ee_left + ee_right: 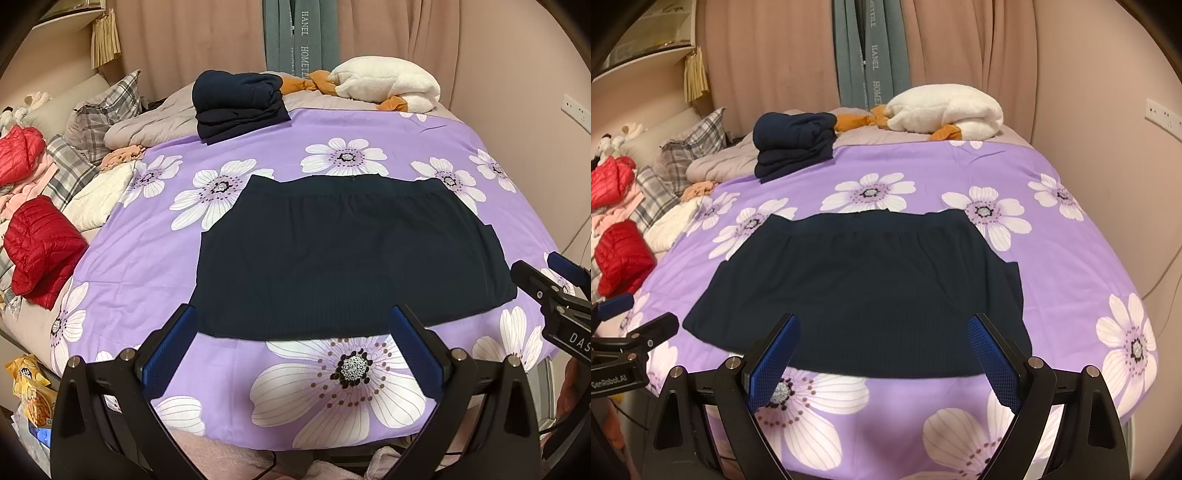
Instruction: Fold large clothes
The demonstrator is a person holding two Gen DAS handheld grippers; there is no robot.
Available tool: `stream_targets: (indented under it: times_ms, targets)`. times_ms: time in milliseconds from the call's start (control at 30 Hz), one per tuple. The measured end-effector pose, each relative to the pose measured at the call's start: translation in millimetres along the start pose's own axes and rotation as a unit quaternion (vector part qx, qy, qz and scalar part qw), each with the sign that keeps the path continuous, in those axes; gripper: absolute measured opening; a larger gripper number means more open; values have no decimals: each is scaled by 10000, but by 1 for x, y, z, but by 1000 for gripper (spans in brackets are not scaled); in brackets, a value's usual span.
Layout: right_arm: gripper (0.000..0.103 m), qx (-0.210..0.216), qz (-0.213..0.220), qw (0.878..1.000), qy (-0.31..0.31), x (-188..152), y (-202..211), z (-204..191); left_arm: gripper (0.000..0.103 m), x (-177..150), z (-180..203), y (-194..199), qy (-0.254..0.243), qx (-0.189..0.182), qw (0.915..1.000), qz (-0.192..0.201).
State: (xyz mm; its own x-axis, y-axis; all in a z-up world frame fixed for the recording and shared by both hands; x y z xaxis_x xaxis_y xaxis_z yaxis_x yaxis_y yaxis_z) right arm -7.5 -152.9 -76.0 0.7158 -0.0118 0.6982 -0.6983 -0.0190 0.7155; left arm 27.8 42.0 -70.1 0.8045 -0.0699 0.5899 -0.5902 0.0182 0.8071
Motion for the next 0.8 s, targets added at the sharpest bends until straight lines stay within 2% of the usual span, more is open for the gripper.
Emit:
stream_targets:
  times_ms: [800]
  targets:
    - [92,8,-4,10000,8,-1,-1,1,103,1,0,1,-79,3,10000,8]
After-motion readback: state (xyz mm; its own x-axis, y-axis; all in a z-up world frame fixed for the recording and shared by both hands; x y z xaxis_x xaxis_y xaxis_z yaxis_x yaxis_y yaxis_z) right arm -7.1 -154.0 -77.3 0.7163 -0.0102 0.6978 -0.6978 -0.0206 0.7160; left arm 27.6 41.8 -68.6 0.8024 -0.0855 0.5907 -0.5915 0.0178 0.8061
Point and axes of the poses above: each gripper's, at about its wrist camera, not at the fingertips, and y roughly against the way its jaws point, z to its right, x to its top, the point moved 2 cm from there along -y, roughly the way its jaws point, and after that the axes turned 5 degrees about -z, right-handed, at the moved point
